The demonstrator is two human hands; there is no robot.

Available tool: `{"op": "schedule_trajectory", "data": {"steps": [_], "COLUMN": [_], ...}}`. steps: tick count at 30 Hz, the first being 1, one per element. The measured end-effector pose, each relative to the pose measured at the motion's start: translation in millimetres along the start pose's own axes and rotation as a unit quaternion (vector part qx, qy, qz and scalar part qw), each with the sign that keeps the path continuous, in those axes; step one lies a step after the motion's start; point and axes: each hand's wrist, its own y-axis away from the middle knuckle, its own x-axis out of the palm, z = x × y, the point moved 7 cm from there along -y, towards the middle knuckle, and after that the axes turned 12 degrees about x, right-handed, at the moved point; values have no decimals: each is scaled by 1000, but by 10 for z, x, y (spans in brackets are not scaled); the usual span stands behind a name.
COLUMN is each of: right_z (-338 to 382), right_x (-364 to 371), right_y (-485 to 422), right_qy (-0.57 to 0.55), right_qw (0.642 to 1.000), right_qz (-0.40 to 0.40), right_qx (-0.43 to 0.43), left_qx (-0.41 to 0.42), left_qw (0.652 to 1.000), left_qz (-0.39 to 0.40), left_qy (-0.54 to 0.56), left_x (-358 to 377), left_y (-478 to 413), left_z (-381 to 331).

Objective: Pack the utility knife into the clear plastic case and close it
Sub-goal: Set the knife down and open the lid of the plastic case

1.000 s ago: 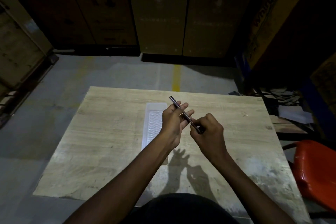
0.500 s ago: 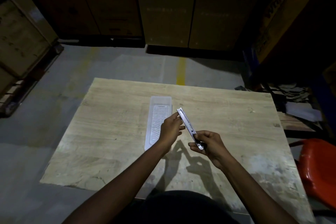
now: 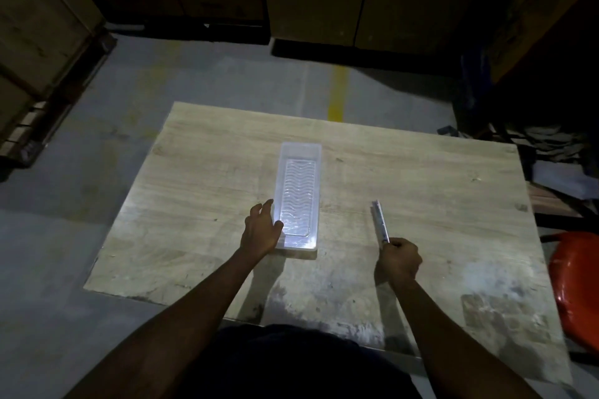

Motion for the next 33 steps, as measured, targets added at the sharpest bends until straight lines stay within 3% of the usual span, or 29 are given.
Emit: {"op": "schedule_trajectory", "data": {"steps": [10,24,33], "right_z": [-139,-89,-71], "right_x": [88,216,167], "right_y": [-161,-164,-151], "right_qy": [0,83,68], "right_qw": [996,988,988], "right_qz": [-72,-126,-135], "right_qx": [50,-11,-14], "left_qx": [-3,4,-3], "left_qw": [1000,999,998], "left_qz": [4,24,25], "left_qy": [28,48,50], "left_x": [24,46,31], "left_y": [-109,-138,-129], "left_z": [242,254,251]}}
